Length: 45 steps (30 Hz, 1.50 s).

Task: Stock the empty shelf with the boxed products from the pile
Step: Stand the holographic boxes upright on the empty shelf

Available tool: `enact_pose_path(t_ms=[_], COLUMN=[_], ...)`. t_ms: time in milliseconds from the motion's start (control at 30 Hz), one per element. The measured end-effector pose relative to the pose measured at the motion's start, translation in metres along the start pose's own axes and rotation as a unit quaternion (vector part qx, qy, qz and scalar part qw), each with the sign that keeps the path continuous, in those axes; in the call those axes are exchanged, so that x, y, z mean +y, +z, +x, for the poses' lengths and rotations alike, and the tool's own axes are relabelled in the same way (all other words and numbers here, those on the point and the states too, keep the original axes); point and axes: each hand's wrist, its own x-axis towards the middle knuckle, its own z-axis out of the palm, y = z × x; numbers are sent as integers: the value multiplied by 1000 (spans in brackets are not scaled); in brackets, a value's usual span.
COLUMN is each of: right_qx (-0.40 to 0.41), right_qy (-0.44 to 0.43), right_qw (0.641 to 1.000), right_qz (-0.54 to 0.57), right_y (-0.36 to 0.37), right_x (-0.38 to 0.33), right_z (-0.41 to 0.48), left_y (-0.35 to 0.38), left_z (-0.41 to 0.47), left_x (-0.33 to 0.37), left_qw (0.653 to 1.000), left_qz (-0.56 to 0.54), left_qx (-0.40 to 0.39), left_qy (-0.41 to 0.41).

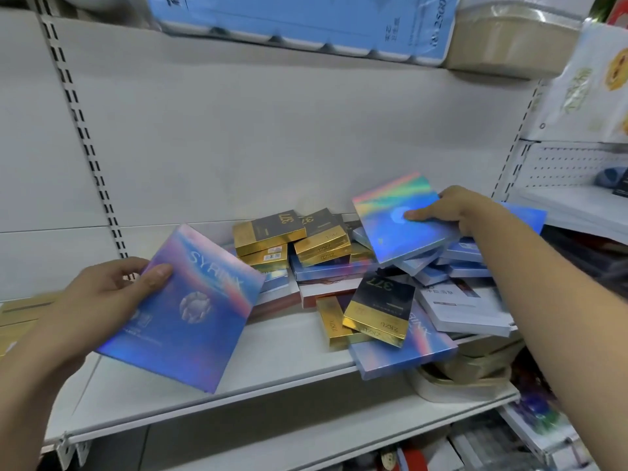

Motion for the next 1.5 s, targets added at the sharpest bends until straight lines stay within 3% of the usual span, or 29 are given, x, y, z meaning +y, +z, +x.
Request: enact_pose_path(t_ms=[100,200,333,433,867,1000,1200,1500], right_qx=[0,-25,-85,-133,-220,-311,-439,-511], right_qy=[-58,-101,-128,-146,-174,-162,-182,-235], right_qw=[981,928,865,851,830,805,760,722], right_qz=[187,358,478,486,483,479,444,403], right_y=[-1,17,62,99,232,282,360,484], right_x=[9,15,19,14,-51,-79,-123,-206], right_z=[-28,-71,-124,-152,-213,-230,-272,-367], left_y=[0,0,-3,-14,-119,-164,-238,-360], left_z=[-4,-5,-9,-12,-70,-113,-182,-260], left_x=[-6,-13,-22,-36,-108,-132,-150,-209], left_qw=[995,981,967,961,936,930,897,840], left_qz=[-100,-193,-255,-275,-284,-256,-241,-191], left_qx=[19,28,16,22,205,261,365,502], left_qy=[6,-2,8,16,-23,-46,-66,-78])
